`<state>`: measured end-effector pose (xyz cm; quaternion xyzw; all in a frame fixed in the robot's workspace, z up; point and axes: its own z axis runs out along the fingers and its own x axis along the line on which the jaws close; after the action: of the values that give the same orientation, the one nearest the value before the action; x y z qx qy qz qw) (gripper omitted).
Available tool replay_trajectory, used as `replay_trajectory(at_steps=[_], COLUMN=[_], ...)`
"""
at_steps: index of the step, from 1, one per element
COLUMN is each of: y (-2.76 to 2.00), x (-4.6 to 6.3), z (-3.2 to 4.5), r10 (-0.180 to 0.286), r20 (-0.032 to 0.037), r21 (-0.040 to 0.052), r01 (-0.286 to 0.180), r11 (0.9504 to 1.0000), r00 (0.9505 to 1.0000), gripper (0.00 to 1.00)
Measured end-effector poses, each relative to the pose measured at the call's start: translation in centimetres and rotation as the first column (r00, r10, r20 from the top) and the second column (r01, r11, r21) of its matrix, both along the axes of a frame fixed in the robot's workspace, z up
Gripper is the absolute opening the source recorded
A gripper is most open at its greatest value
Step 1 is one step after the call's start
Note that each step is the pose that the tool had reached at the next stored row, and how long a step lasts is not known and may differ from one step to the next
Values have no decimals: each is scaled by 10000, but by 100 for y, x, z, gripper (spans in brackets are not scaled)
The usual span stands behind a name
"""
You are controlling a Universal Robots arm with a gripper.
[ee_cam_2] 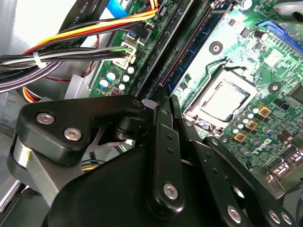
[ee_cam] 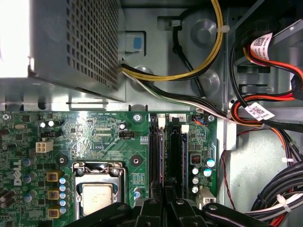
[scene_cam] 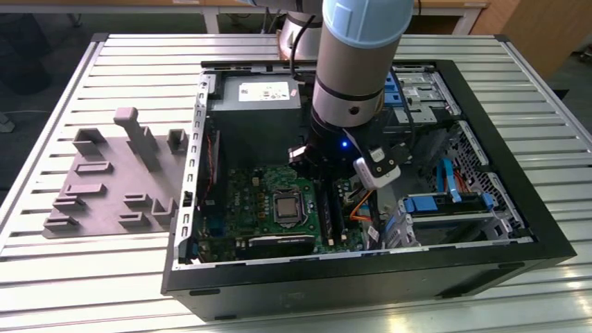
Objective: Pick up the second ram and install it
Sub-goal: 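Insert the second ram into the second slot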
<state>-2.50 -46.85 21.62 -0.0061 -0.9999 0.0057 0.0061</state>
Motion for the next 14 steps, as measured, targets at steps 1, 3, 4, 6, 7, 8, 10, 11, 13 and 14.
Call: replay_trajectory(at_steps=[1,3,4,6,7,8,10,11,13,14], y=[0,0,0,0,0,0,-3,-5,-11,-14], x=[0,0,0,0,0,0,0,0,0,0], z=[0,2,2,3,3,3,2,2,1,1], r10=[0,0,0,0,0,-1,0,0,0,0], r20=[0,0,-1,-4,-7,-12,-18,-20,-23,-24], r21=[0,-6,-12,-16,-16,-16,-15,-14,-11,-12], r01=[0,0,0,0,0,1,0,0,0,0], r11=[10000,10000,10000,10000,10000,10000,10000,10000,10000,10000], r00=[10000,10000,10000,10000,10000,10000,10000,10000,10000,10000], gripper=[14,14,14,14,14,14,14,14,14,14])
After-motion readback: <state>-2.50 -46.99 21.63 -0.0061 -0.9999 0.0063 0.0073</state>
